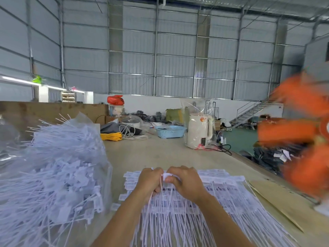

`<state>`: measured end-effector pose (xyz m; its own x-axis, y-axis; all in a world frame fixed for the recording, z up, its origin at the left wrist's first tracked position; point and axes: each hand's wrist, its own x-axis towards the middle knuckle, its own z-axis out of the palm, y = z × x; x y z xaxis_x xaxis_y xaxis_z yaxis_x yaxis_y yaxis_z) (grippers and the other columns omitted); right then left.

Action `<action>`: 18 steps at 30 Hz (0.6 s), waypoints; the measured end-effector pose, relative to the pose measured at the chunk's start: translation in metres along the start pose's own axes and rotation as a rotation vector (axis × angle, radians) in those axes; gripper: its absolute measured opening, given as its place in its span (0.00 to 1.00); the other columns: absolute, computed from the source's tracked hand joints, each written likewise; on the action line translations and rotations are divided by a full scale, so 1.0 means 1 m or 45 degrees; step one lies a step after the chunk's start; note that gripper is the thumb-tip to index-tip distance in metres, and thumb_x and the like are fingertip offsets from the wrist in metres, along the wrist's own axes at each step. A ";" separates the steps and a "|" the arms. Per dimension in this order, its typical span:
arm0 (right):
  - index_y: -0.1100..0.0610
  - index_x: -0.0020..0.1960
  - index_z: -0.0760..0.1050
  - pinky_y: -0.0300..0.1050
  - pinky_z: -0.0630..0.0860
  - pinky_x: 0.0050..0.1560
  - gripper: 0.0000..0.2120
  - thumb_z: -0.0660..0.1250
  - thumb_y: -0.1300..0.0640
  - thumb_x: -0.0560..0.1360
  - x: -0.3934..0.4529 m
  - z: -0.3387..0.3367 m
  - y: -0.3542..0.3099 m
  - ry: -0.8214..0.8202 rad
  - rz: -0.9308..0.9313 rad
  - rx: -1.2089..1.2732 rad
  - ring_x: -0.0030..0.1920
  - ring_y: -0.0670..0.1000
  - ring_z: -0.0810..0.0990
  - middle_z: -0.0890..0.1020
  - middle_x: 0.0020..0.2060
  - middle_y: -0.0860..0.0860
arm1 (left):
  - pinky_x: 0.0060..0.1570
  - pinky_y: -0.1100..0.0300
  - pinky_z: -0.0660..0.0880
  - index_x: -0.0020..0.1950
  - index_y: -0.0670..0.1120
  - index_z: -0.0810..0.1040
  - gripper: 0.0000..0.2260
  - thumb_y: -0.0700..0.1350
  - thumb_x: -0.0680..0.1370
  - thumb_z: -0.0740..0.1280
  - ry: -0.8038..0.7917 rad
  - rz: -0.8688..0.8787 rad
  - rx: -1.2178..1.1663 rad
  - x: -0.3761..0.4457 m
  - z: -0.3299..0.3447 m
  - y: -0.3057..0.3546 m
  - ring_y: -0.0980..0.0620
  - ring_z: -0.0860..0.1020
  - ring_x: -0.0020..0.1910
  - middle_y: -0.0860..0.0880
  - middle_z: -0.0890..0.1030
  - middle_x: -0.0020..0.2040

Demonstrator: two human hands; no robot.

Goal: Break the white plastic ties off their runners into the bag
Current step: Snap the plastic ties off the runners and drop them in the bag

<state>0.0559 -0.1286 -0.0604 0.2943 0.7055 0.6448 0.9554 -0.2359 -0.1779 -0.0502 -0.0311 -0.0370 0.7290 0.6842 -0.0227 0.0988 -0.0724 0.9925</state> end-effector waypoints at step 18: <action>0.50 0.45 0.70 0.45 0.70 0.44 0.08 0.59 0.47 0.79 -0.010 0.008 0.025 -0.159 0.401 0.136 0.41 0.51 0.77 0.77 0.36 0.50 | 0.60 0.52 0.68 0.64 0.41 0.68 0.21 0.55 0.80 0.60 0.868 0.072 1.497 -0.009 -0.173 0.034 0.39 0.70 0.63 0.39 0.70 0.64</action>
<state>0.0774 -0.1369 -0.0773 0.5694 0.6871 0.4512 0.8127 -0.3880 -0.4347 -0.1706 0.0858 0.0177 0.3086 0.8546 0.4177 0.8441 -0.4484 0.2939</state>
